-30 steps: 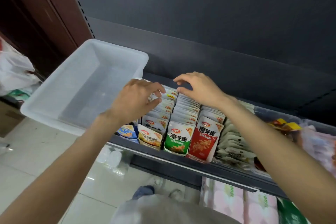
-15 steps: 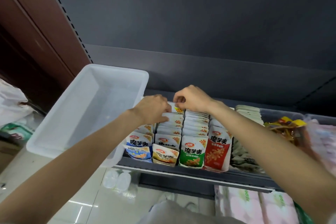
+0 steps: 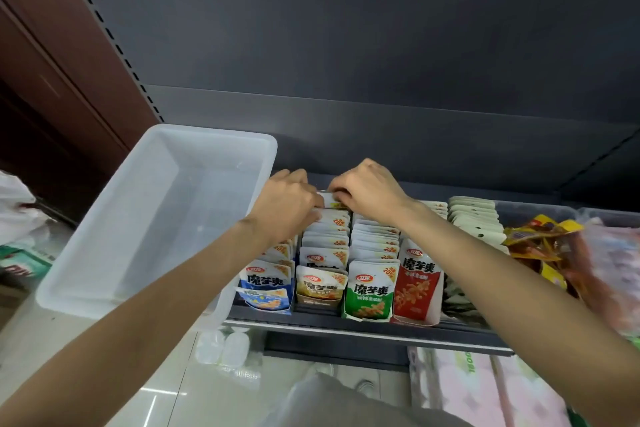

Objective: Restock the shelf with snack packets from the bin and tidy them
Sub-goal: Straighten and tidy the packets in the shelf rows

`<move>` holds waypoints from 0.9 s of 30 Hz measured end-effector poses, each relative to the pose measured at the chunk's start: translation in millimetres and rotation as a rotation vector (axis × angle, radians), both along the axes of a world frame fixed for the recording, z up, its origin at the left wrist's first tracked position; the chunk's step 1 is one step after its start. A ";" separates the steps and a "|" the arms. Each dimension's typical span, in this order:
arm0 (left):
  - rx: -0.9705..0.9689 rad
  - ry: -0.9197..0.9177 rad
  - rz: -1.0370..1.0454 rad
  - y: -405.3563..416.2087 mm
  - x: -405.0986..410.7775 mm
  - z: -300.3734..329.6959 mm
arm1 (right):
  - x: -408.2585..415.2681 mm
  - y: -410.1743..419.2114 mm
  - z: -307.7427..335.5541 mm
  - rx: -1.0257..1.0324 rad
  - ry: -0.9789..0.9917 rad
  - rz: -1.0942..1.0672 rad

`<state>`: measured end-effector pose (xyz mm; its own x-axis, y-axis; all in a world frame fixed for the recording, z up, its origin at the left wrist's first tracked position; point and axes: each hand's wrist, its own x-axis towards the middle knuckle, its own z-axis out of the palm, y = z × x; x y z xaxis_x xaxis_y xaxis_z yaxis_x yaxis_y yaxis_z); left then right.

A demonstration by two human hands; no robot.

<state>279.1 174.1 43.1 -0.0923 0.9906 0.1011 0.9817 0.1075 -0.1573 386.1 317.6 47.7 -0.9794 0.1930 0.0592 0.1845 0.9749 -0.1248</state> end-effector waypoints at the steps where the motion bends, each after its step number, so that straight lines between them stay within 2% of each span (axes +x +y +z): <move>1: -0.025 -0.003 0.050 3.1 -0.2 -2.9 | 0.7 1.3 0.5 -0.040 0.004 0.005; 3: -0.007 -0.030 0.077 7.9 -3.0 -4.4 | 4.1 2.1 6.1 -0.079 0.047 0.036; 8: 0.142 -0.251 -0.015 1.9 -6.1 -4.3 | 36.5 -12.3 24.6 -0.081 0.200 0.053; 11: 0.141 -0.290 -0.035 1.4 -11.8 0.2 | 45.9 -24.1 22.0 -0.074 0.090 0.085; 15: 0.082 -0.346 -0.036 1.7 -17.5 2.5 | 28.4 -33.4 10.1 0.114 -0.121 0.117; 19: 0.016 -0.366 -0.021 -1.7 -18.9 -0.6 | 15.3 -40.6 8.2 0.244 -0.143 0.083; 22: 0.058 -0.350 -0.014 -0.3 -19.7 -4.8 | 18.0 -50.7 6.6 0.361 -0.119 0.101; 24: 0.065 -0.379 -0.011 1.5 -21.3 -7.5 | 22.2 -52.4 5.2 0.290 -0.043 0.112; 27: 0.057 -0.434 -0.003 3.7 -22.3 -8.4 | 27.1 -52.7 6.2 0.186 -0.124 0.108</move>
